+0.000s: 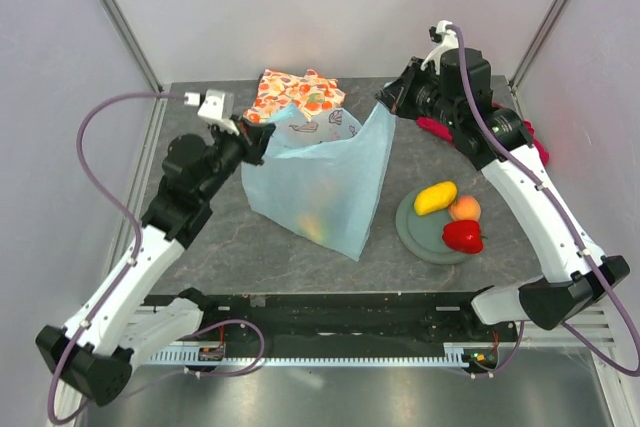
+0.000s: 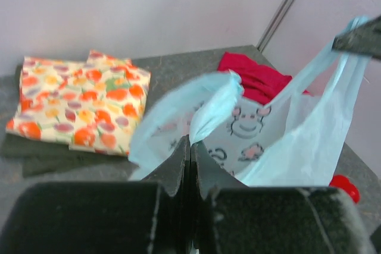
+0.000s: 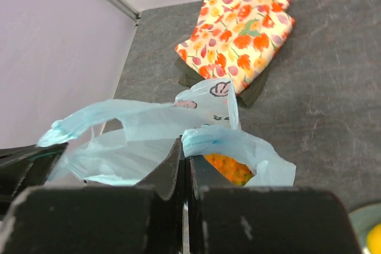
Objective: Place the fruits into the plastic bag
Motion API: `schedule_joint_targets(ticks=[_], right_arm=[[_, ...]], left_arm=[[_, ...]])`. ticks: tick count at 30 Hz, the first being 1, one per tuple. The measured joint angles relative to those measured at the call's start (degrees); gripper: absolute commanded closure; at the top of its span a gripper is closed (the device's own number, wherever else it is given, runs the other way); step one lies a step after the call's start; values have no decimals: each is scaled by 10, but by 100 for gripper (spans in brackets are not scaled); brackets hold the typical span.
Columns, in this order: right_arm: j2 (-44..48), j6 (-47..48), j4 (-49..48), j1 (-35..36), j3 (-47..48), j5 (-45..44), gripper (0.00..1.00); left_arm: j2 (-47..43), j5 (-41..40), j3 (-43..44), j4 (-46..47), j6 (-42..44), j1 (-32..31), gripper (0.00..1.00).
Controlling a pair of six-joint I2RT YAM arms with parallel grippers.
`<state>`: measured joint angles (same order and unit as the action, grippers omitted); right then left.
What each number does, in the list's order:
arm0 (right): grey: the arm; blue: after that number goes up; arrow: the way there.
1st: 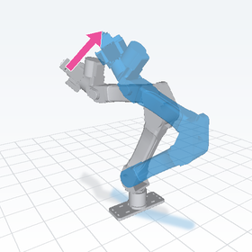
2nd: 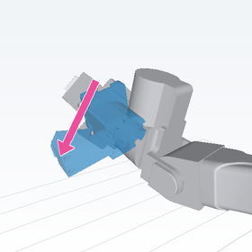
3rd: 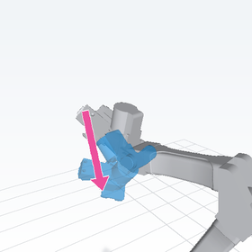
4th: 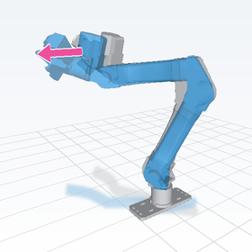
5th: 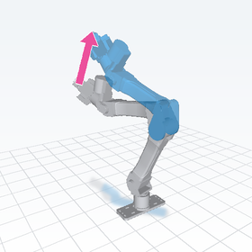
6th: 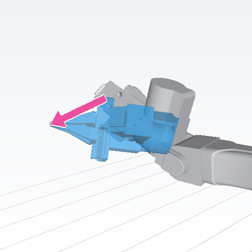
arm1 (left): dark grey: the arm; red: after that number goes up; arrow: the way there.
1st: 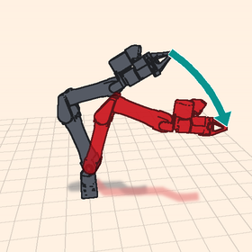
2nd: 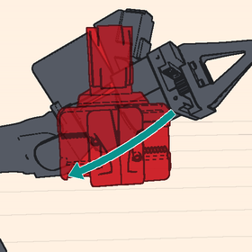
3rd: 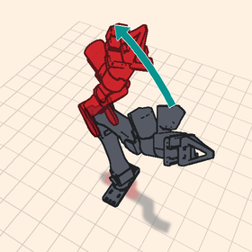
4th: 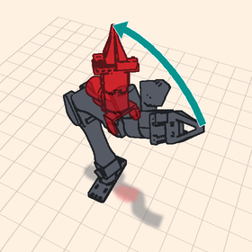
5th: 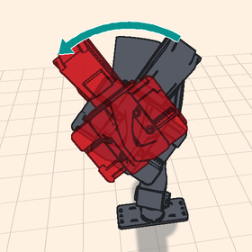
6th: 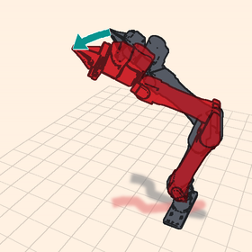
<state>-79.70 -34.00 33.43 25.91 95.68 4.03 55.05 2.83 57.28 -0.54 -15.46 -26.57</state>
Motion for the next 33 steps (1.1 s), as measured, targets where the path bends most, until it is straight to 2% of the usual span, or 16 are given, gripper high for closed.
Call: schedule_joint_targets(ticks=[4, 6, 7, 9, 10, 13, 18, 23, 28, 33], right_arm=[[2, 47, -19, 0, 0, 37, 100], [3, 64, -28, 0, -6, 55, 100], [5, 69, -31, 0, -12, 60, 100], [15, 79, -39, 1, -38, 75, 100], [21, 83, -39, 2, -52, 82, 100], [32, 92, -38, 10, -85, 95, 100], [33, 105, -38, 42, -99, 109, 100], [33, 118, -38, 68, -99, 116, 100], [33, 124, -38, 77, -99, 116, 100], [33, 126, -38, 82, -99, 116, 100]], left_arm=[[-84, -32, -94, -8, -39, -5, 98], [-113, -44, -119, -23, -54, -5, 89], [-122, -45, -126, -31, -58, -5, 72], [-137, -43, -135, -52, -68, -5, 60], [-142, -42, -136, -60, -72, -5, 44], [-153, -25, -134, -76, -75, -5, 20], [-134, 13, -86, -101, -62, -5, 13], [-77, 45, 14, -102, -31, -5, 7], [13, 120, 136, -97, 14, -5, 2], [91, 170, 185, -97, 62, -6, 1]])
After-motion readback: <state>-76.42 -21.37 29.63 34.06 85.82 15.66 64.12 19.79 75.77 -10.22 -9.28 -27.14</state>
